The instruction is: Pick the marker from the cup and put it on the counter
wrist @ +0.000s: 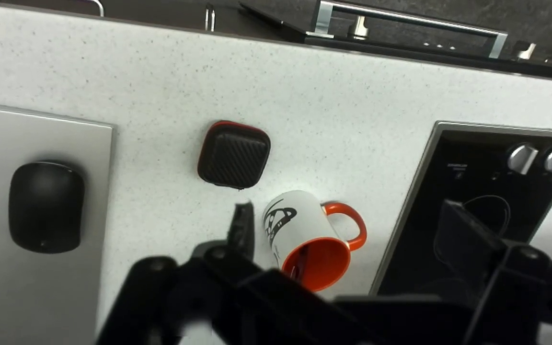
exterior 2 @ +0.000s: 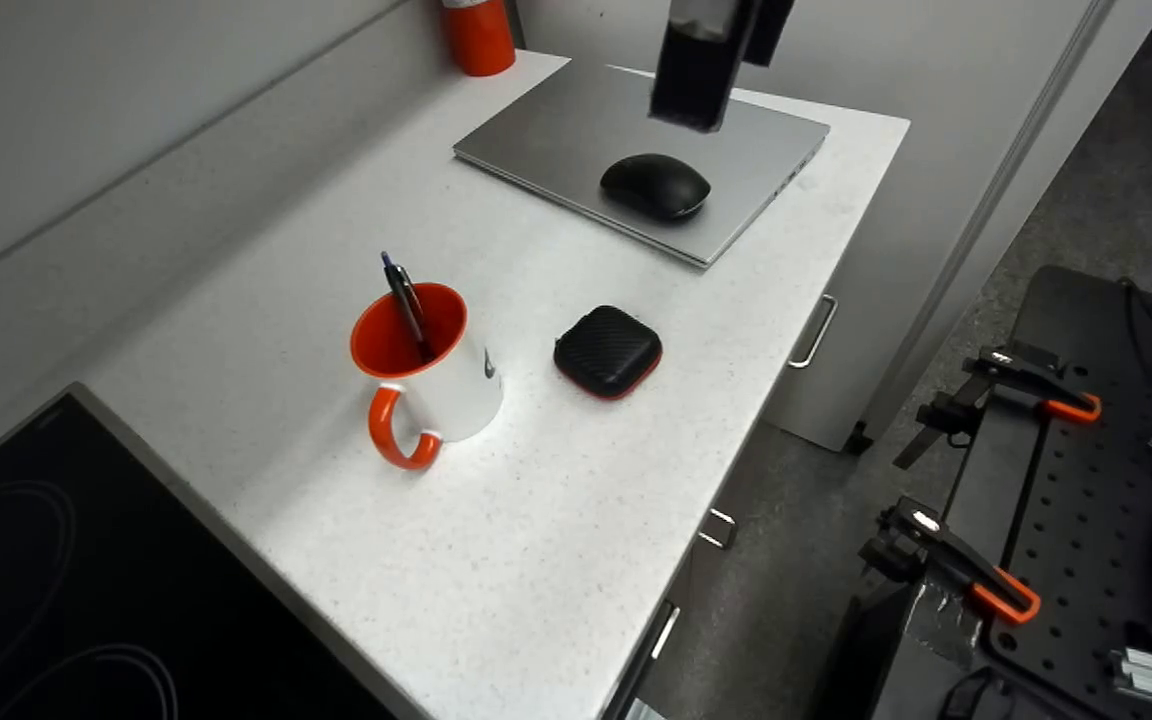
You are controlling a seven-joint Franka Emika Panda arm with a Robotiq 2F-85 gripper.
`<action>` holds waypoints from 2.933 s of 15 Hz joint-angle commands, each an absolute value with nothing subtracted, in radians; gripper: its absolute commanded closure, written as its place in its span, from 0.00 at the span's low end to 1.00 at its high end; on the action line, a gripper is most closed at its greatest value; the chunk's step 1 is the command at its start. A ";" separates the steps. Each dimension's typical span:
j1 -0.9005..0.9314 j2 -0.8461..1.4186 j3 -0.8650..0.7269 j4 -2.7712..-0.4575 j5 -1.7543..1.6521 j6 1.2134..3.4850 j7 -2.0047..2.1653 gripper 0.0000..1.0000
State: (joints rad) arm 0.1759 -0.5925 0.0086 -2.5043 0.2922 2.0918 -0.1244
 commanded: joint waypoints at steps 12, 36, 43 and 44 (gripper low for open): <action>0.218 -0.157 0.147 -2.258 0.382 2.506 0.040 0.00; 0.178 0.078 0.161 -2.185 0.254 2.564 0.157 0.00; 0.177 0.135 0.160 -2.162 0.261 2.635 0.164 0.00; 0.176 0.141 0.158 -2.163 0.258 2.652 0.165 0.00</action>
